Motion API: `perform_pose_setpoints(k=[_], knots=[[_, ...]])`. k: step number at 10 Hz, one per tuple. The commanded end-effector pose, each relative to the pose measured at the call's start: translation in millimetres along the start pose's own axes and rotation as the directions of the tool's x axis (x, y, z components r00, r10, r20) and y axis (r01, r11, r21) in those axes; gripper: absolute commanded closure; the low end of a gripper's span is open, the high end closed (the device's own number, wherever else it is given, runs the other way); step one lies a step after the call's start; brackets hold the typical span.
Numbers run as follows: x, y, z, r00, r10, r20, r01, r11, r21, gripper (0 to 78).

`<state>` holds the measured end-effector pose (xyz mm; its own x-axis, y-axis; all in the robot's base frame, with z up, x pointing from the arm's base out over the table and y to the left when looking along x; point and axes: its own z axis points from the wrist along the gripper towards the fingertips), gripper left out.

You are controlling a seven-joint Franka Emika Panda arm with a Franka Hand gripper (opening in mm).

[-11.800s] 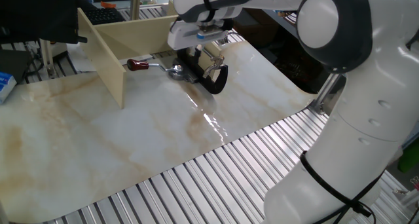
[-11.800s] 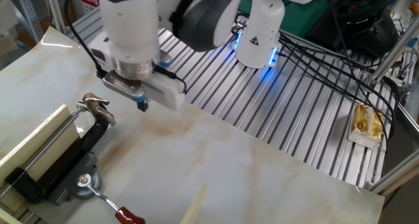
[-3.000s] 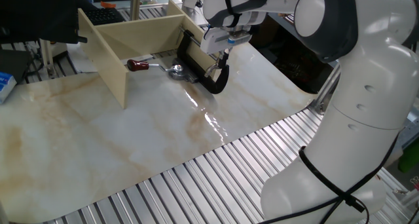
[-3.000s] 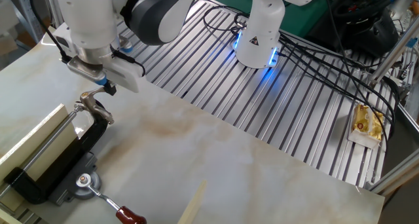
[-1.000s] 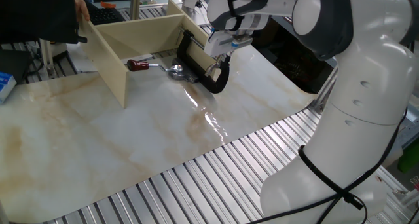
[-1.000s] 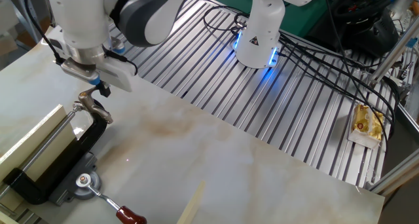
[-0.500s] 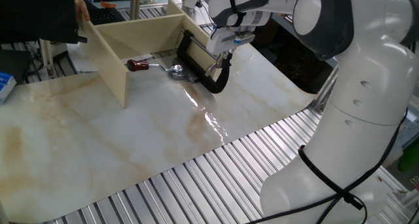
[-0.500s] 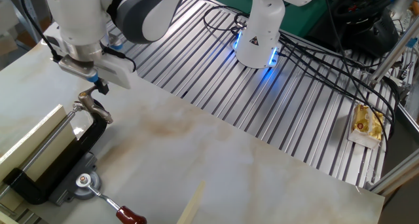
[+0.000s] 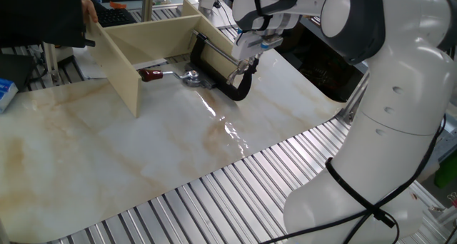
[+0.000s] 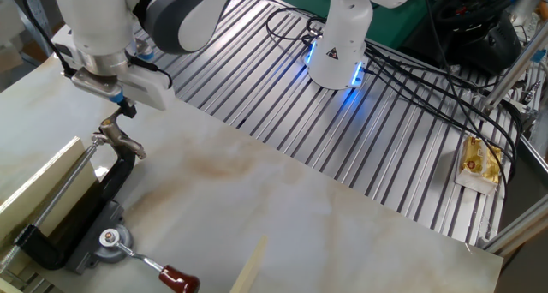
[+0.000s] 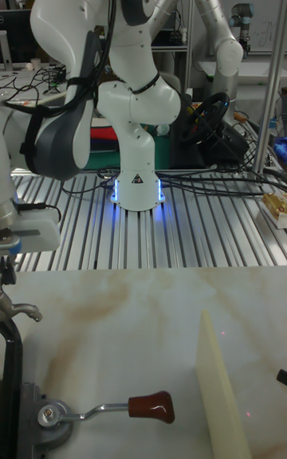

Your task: Turn on the water tap

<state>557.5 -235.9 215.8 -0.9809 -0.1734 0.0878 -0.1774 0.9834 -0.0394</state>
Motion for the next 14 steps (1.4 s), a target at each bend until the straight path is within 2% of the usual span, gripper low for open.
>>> perform_pose_setpoints(k=[1,3,7,9,10,11,12,13,14], knots=[[1.3,-3.0,-0.7,1.0,0.006,0.002,-0.006,1.0,-0.003,77.6],[-0.8,9.2,-2.3,0.998,0.055,0.0,-0.055,0.998,-0.012,77.6],[-11.1,46.9,-14.4,0.989,0.146,-0.011,-0.146,0.989,-0.02,77.6],[-19.2,66.5,-25.7,0.983,0.181,-0.019,-0.182,0.983,-0.02,77.6],[-27.8,83.2,-41.3,0.977,0.213,-0.03,-0.214,0.977,-0.019,77.6],[-33.3,91.5,-52.4,0.976,0.216,-0.024,-0.216,0.976,-0.019,77.6],[-35.4,96.2,-59.0,0.978,0.208,0.002,-0.208,0.978,-0.02,77.6],[-35.4,97.6,-60.0,0.979,0.203,0.012,-0.202,0.979,-0.023,77.6],[-34.7,104.2,-62.8,0.982,0.19,0.024,-0.187,0.98,-0.071,77.6]])
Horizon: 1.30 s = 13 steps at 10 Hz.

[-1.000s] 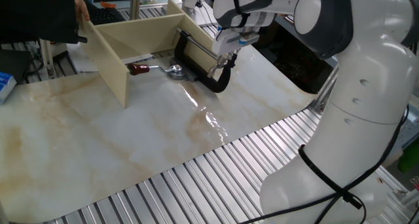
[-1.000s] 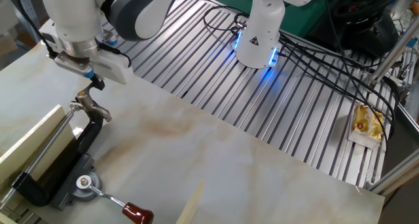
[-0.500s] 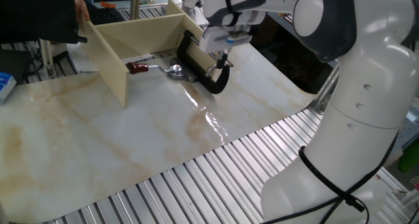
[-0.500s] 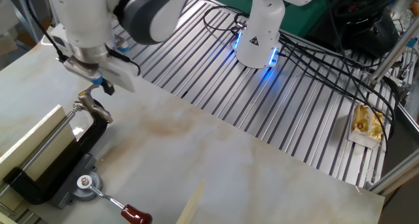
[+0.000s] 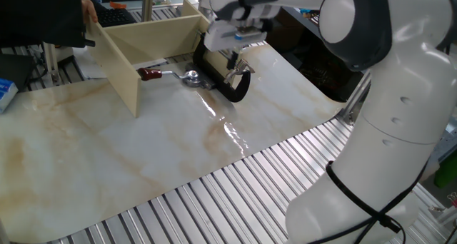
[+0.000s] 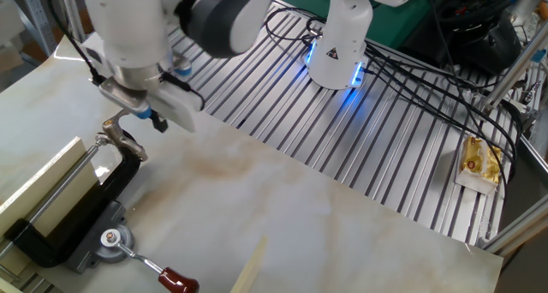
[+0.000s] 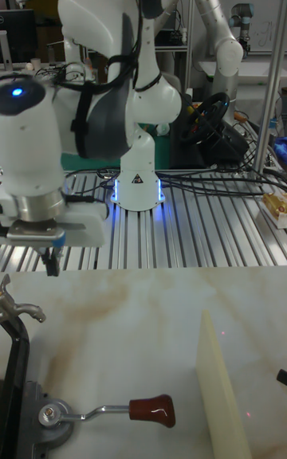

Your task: Turn on the water tap

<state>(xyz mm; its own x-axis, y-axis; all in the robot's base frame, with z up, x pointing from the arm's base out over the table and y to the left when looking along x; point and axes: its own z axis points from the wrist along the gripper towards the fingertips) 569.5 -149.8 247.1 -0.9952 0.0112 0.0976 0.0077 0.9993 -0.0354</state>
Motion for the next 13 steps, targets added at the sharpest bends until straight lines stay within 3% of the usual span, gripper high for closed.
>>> perform_pose_setpoints(k=[1,5,7,10,11,13], knots=[[-3.4,31.3,-29.0,0.999,0.011,0.042,-0.008,0.998,-0.069,77.6],[13.7,63.7,-48.3,0.999,0.003,0.042,0.0,0.998,-0.065,77.6],[14.6,65.0,-49.1,0.999,-0.009,0.049,0.012,0.998,-0.066,77.6],[16.0,66.8,-50.3,0.995,-0.053,0.082,0.058,0.996,-0.067,77.6],[17.9,69.5,-52.1,0.992,-0.072,0.106,0.079,0.995,-0.063,77.6],[18.0,73.7,-58.7,0.988,-0.11,0.106,0.117,0.991,-0.063,77.6]])
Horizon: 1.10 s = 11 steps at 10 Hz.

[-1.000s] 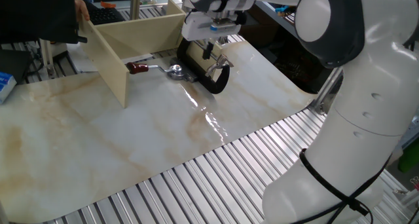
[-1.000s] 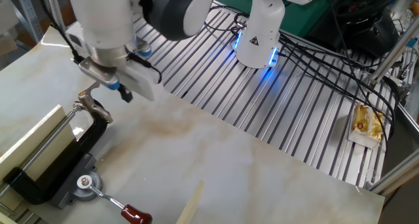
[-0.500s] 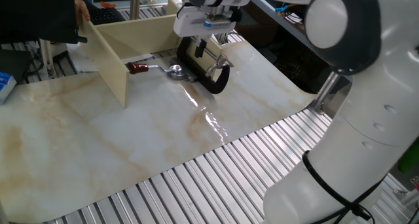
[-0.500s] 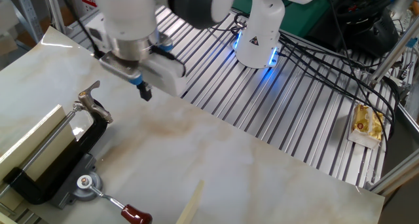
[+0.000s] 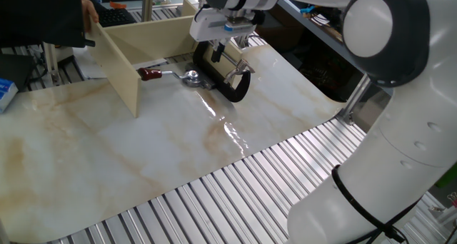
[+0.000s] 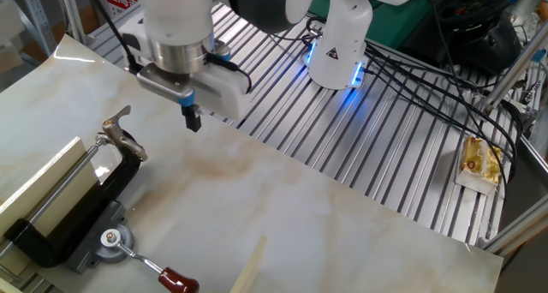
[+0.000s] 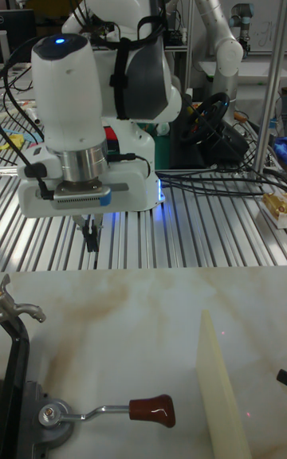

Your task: Turn on the water tap

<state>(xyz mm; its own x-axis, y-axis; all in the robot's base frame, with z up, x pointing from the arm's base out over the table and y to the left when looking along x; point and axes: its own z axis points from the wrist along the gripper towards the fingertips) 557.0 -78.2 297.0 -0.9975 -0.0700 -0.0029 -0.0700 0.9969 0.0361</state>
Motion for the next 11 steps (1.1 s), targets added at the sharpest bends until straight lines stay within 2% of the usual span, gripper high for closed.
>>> perform_pose_setpoints(k=[1,2,3,5,6,7,9,10,11], knots=[[-3.2,6.1,-12.1,1.0,-0.027,-0.005,0.027,1.0,0.004,77.6],[-5.0,5.9,-14.4,1.0,-0.019,-0.023,0.02,0.999,0.04,77.6],[-5.8,5.4,-15.0,0.999,-0.024,-0.041,0.028,0.994,0.104,77.6],[-6.3,5.0,-15.5,0.999,-0.021,-0.041,0.025,0.995,0.098,77.6],[-6.3,4.1,-17.5,0.999,-0.003,-0.043,0.006,0.998,0.066,77.6],[-6.5,3.5,-17.5,0.999,0.014,-0.046,-0.011,0.997,0.074,77.6],[-9.3,-3.4,-16.0,0.998,-0.002,-0.064,0.009,0.994,0.105,77.6],[-9.7,-4.9,-16.2,0.998,-0.004,-0.065,0.012,0.994,0.11,77.6],[-9.9,-6.2,-16.0,0.998,0.009,-0.068,-0.005,0.998,0.055,77.6]])
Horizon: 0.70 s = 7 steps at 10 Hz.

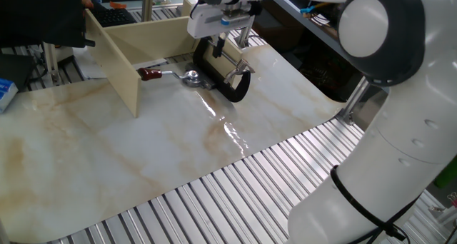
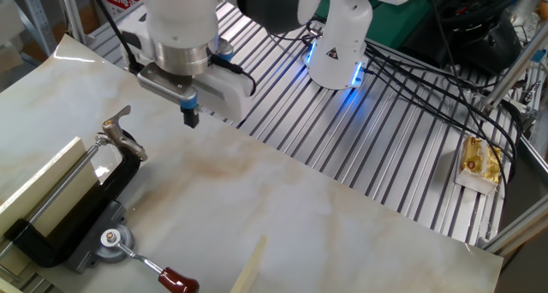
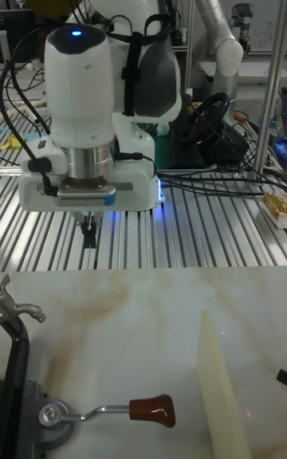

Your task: Turn on the water tap

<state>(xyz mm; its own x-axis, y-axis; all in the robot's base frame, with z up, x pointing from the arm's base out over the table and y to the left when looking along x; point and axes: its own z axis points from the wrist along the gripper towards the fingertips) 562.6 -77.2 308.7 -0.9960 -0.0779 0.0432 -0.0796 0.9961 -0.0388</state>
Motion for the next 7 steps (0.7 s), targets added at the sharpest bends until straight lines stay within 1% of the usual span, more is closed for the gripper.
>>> perform_pose_setpoints(k=[1,2,3,4,6,7], knots=[[-4.0,-7.5,-3.9,1.0,0.016,-0.023,-0.016,1.0,-0.026,77.6],[-2.4,-5.0,-4.1,0.999,0.036,-0.031,-0.038,0.997,-0.074,77.6],[-0.2,-1.7,-6.2,0.998,0.049,-0.05,-0.052,0.997,-0.063,77.6],[2.3,0.9,-8.5,0.997,0.053,-0.06,-0.056,0.997,-0.045,77.6],[5.4,3.2,-8.9,0.996,0.062,-0.059,-0.064,0.997,-0.031,77.6],[5.1,2.8,-8.6,0.997,0.057,-0.056,-0.058,0.998,-0.018,77.6]])
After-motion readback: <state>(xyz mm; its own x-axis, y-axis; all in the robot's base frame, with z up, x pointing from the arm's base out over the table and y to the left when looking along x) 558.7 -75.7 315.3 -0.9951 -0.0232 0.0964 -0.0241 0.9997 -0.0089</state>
